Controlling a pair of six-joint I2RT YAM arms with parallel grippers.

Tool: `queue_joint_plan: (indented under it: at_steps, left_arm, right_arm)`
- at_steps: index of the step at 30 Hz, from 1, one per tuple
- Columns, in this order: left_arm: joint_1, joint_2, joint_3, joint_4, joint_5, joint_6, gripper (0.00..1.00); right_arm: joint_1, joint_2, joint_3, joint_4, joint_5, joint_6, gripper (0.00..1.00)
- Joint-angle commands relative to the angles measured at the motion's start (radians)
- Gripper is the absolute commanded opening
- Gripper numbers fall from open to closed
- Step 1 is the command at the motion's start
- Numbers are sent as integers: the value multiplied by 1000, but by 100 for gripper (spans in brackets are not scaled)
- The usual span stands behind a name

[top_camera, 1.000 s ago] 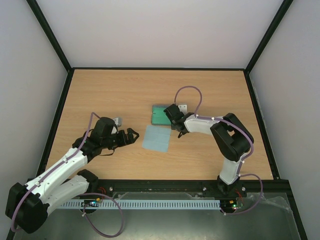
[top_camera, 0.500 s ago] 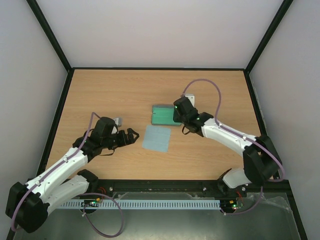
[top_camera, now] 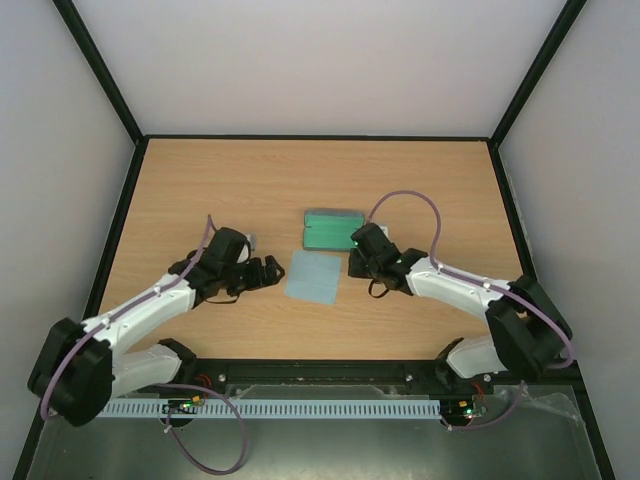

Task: Organize the sunglasses
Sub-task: Adjust the glasses cleaning cloth at the center of the board.

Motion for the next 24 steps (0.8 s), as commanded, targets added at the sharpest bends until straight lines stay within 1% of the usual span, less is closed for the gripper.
queue_joint_plan:
  at_steps: [1,5,9,13,16,19,24]
  left_arm:
    - [-16,103,76,50,-58,40,97]
    - [-18,192,122,77,-96,66,90]
    - [-21,282,173,99,-133,87,80]
    - [-23,362,209,106,-174,101,74]
    - [-24,376,208,116,-179,101,73]
    - [-24,374,201,121,-185,97,78]
    - [-24,375,202,116,-189,96,81]
  right_arm:
    - [27,65,3,58,-25,37,51]
    - [40,134,37,82,-26,40,47]
    - [46,215,79,86,-8,43,41]
    - [52,271,118,89,16,50,35]
    - [56,313,146,85,37,50,33]
    - [58,347,176,79,62,47,31]
    - [58,386,205,53,90,44,27]
